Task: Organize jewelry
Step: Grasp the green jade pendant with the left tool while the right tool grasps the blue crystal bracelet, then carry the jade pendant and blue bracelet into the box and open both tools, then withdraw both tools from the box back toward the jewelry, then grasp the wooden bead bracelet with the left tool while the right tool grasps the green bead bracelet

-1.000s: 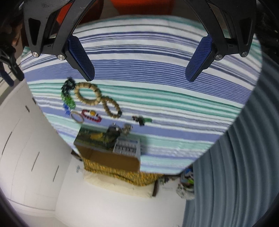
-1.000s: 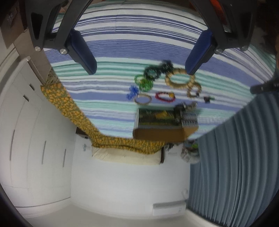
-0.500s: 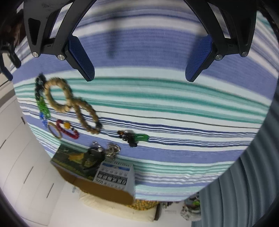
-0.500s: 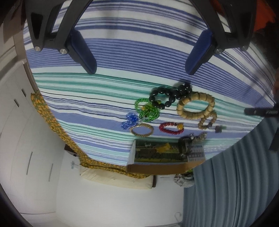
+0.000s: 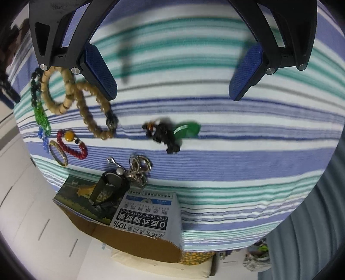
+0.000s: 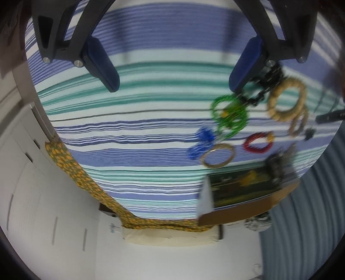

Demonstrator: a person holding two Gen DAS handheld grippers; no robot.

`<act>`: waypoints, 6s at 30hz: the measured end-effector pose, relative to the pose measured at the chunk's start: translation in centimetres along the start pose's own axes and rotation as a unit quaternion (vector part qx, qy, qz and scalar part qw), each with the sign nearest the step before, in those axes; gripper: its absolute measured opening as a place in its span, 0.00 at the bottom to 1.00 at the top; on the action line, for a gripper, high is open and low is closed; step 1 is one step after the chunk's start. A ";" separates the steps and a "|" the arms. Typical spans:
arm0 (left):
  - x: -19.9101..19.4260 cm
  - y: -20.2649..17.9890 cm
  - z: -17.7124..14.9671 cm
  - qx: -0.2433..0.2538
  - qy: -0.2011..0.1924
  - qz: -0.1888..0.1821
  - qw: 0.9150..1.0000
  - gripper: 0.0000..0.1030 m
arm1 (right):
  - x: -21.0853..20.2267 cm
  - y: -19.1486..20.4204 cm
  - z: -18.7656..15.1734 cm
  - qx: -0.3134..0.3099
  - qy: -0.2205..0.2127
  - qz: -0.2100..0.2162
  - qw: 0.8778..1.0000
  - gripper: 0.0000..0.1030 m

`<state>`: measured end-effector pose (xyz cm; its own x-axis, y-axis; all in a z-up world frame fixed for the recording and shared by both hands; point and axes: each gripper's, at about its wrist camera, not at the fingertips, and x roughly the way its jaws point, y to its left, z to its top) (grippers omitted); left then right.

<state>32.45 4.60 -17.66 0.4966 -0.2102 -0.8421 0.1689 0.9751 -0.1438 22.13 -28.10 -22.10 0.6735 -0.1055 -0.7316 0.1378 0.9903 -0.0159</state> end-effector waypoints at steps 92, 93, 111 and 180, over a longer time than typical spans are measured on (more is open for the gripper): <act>2.7 -7.6 23.8 0.007 -0.013 -0.026 1.000 0.88 | 12.6 13.7 27.5 -0.004 0.047 0.175 0.983 0.49; 2.2 -7.3 23.5 0.003 -0.021 -0.020 1.000 0.90 | 12.3 13.5 27.5 -0.002 0.043 0.176 0.984 0.50; -7.0 -3.1 5.6 0.045 -0.062 0.049 0.996 0.95 | -0.1 7.8 13.3 -0.081 -0.019 0.116 0.990 0.52; 2.5 -5.4 1.0 0.002 -0.008 0.086 0.996 1.00 | 5.4 8.3 3.3 -0.106 0.060 0.066 0.990 0.52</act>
<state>33.61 -1.30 -18.52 0.5327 -0.0412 -0.8453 0.0841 0.9964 0.0044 29.32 -20.77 -23.91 0.5819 0.0243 -0.8129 -0.1093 0.9928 -0.0486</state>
